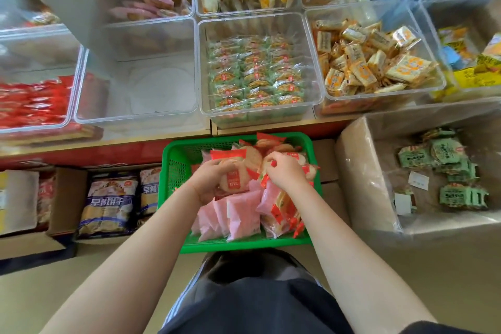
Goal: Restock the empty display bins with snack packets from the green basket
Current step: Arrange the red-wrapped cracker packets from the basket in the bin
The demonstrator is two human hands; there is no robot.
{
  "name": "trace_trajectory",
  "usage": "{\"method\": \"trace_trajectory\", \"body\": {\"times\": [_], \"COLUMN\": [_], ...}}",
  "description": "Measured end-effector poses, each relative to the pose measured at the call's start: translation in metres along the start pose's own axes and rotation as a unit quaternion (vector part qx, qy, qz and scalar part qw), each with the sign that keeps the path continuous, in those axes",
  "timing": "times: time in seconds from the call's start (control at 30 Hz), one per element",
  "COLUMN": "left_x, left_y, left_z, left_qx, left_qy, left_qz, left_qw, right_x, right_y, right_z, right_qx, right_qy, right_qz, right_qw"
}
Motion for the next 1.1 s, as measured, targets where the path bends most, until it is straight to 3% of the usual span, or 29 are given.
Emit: {"method": "trace_trajectory", "body": {"times": [0.1, 0.37, 0.6, 0.77, 0.93, 1.0, 1.1], "left_x": [-0.01, -0.006, -0.011, -0.008, -0.008, -0.013, -0.021], "left_y": [0.005, 0.029, 0.063, 0.091, 0.123, 0.139, 0.165], "left_z": [-0.012, -0.028, -0.048, -0.09, -0.176, -0.222, -0.295], "left_qx": [0.006, -0.002, -0.004, -0.02, 0.014, 0.027, 0.047], "left_qy": [0.059, 0.085, 0.102, 0.099, 0.091, 0.094, 0.096], "left_qz": [-0.001, 0.03, 0.056, 0.09, 0.133, 0.146, 0.158], "left_qw": [0.998, 0.996, 0.993, 0.991, 0.987, 0.984, 0.982], "right_x": [-0.003, -0.023, -0.056, -0.094, -0.165, -0.205, -0.264], "right_y": [0.001, 0.048, 0.09, 0.11, 0.125, 0.134, 0.145], "right_z": [0.014, -0.018, -0.021, 0.011, 0.062, 0.086, 0.128], "right_qx": [0.019, 0.15, 0.078, 0.009, -0.059, -0.056, 0.013], "right_qy": [-0.011, -0.117, -0.326, -0.345, -0.35, -0.321, -0.306], "right_qz": [0.002, -0.04, -0.121, -0.101, -0.098, -0.113, -0.101], "right_qw": [1.0, 0.981, 0.934, 0.933, 0.93, 0.939, 0.947]}}
Point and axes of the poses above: each hand's wrist, its own y-axis away from the middle knuckle, its own z-axis out of the palm, x = y × z, the point moved 6 cm from there along -y, towards the middle knuckle, and after that the axes turned 5 degrees about -x, right-handed, at the moved point
